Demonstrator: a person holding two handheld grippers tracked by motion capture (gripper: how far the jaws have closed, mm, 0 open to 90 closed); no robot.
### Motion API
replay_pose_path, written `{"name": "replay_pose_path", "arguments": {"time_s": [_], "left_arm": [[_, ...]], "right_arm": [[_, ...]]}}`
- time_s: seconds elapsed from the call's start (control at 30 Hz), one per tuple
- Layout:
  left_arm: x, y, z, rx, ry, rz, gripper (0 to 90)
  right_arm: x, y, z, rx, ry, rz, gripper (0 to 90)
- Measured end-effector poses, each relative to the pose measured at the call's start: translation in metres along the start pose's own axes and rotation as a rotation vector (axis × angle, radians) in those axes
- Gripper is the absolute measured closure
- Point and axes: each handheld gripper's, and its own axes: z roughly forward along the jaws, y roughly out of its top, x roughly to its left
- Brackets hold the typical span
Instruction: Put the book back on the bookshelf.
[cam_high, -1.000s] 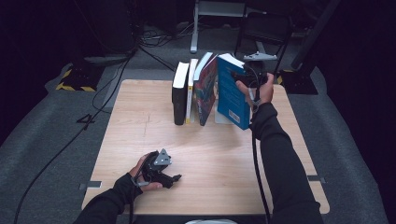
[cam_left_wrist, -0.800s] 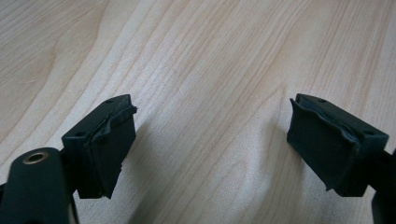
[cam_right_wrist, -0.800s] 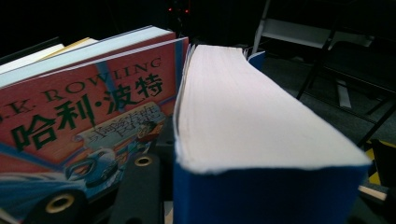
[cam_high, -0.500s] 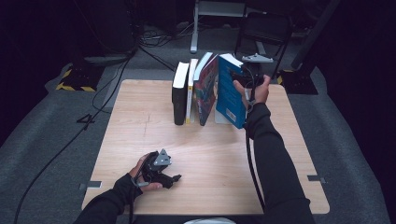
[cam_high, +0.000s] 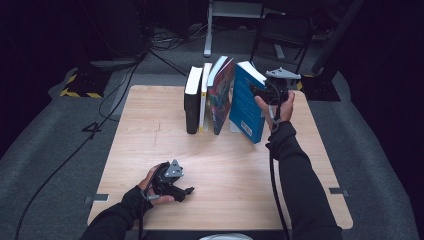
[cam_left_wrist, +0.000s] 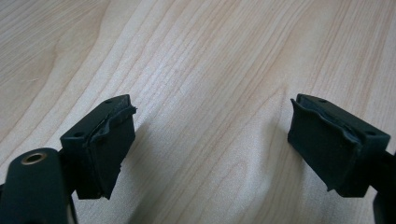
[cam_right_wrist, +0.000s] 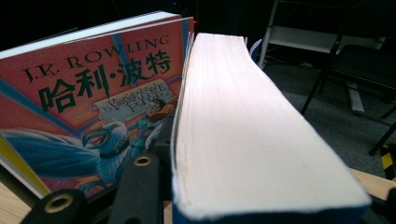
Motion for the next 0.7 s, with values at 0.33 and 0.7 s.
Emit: {"name": "replay_pose_path", "arguments": {"time_s": [0.33,0.7], "left_arm": [[0.0,0.0,0.0,-0.001,0.0,-0.001,14.5],[0.0,0.001,0.001,-0.002,-0.003,0.001,14.3]], "right_arm": [[0.001,-0.012,-0.011,0.004,0.021,-0.013,59.0],[-0.002,-0.022,-0.022,0.017,0.036,-0.027,58.3]]}}
